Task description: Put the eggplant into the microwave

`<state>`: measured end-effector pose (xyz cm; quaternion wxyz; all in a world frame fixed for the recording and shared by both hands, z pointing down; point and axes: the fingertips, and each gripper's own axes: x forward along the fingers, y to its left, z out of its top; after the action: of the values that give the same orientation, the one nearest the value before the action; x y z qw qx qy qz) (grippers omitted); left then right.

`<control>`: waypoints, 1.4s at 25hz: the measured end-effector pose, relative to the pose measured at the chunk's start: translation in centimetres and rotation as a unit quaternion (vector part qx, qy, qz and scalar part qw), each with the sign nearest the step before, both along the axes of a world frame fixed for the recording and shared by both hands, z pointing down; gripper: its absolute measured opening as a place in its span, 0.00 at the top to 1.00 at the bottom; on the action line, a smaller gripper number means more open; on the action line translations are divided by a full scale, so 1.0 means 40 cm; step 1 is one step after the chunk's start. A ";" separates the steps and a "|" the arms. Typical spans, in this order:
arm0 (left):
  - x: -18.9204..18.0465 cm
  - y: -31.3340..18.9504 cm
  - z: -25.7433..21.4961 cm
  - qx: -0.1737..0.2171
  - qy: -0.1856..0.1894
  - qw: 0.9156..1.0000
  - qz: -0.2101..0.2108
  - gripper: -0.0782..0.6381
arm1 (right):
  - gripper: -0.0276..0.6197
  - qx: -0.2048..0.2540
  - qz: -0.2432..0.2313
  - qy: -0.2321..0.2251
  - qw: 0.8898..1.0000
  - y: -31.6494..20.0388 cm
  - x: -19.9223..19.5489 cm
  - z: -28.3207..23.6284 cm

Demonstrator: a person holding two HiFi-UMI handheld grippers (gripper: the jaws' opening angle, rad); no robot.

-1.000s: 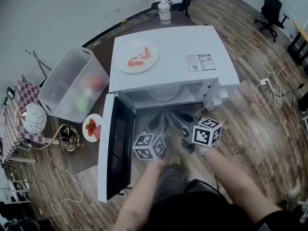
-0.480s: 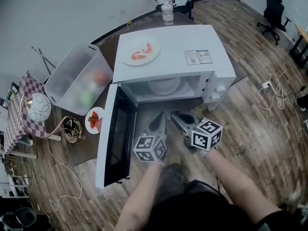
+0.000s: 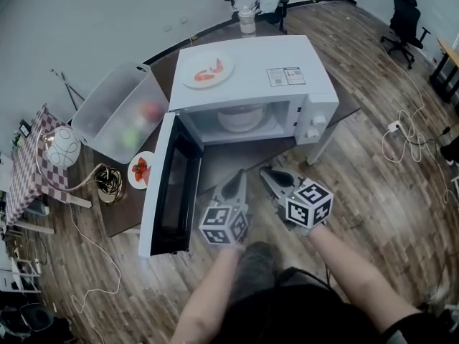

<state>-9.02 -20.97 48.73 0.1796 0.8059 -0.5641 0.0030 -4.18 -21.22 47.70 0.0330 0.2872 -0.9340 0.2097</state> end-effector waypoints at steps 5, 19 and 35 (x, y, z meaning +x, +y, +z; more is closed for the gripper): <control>0.021 0.055 -0.016 0.005 -0.013 1.000 0.013 0.89 | 0.96 0.010 -0.006 0.007 1.000 0.054 0.008 -0.025; 0.064 0.243 -0.054 0.018 -0.025 0.999 0.014 0.89 | 0.96 0.044 -0.014 0.012 0.999 0.239 0.062 -0.075; 0.102 0.426 -0.114 0.041 -0.054 0.998 0.005 0.89 | 0.96 0.078 -0.011 0.007 0.997 0.425 0.133 -0.137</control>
<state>-4.92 -3.94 44.18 0.1154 0.8142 -0.5685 0.0238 1.13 -4.23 42.21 0.0197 0.2806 -0.9502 0.1340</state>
